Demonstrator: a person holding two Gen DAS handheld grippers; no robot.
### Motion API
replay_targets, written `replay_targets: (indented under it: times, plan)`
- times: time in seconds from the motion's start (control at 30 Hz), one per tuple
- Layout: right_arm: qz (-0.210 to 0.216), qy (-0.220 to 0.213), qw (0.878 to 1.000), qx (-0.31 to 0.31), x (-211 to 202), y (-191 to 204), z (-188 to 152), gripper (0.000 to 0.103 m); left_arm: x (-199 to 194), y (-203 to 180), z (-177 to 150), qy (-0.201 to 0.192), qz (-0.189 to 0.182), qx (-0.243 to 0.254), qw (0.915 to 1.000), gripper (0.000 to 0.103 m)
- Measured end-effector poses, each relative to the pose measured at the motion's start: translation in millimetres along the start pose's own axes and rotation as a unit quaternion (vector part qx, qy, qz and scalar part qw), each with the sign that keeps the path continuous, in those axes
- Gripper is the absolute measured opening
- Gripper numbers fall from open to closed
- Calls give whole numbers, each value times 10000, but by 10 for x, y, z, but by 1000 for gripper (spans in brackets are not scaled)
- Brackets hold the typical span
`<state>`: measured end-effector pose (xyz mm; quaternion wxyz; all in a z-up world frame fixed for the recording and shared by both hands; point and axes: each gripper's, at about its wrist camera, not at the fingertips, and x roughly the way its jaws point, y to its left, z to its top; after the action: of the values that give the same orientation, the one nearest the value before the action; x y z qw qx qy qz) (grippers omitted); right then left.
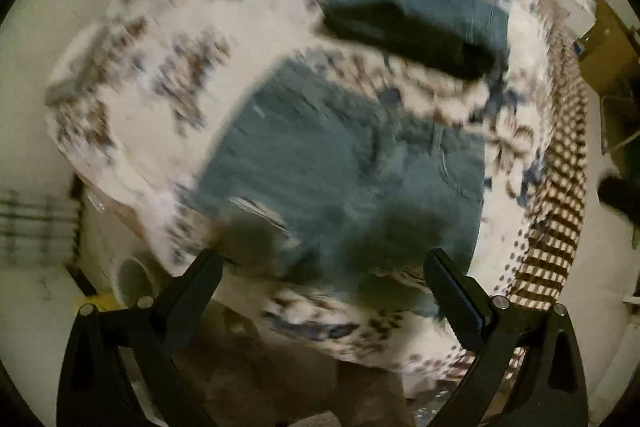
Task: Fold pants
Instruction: 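Lower both grippers onto the shorts' leg hems and grasp them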
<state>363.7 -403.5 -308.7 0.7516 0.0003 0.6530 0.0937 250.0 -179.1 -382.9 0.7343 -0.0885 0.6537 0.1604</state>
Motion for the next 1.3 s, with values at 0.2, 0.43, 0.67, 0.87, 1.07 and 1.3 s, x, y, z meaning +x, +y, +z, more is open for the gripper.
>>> replay_targets:
  times: [0.2, 0.43, 0.67, 0.87, 1.07, 1.3]
  plan:
    - [277, 647, 9967, -400, 1325, -302, 386, 100, 1121, -695, -403, 787, -428, -21, 9960, 103]
    - [482, 1100, 9899, -752, 2441, -419, 517, 100, 1745, -1277, -774, 1159, -874, 17, 9894, 103]
    - [678, 1164, 9851, -1066, 2917, -342, 477, 100, 2005, -1524, -942, 1141, -473, 177, 9922, 103]
    - [952, 1091, 9845, -989, 3053, -259, 479, 67, 1831, -1396, -982, 793, -746, 39, 9940, 30]
    - [941, 895, 9844, -1189, 2827, -54, 374, 16, 1404, -1108, -918, 684, -1208, -202, 9901, 3]
    - [950, 673, 9868, -1126, 2201, 259, 440, 10, 676, -427, -644, 313, -1503, -506, 9868, 3]
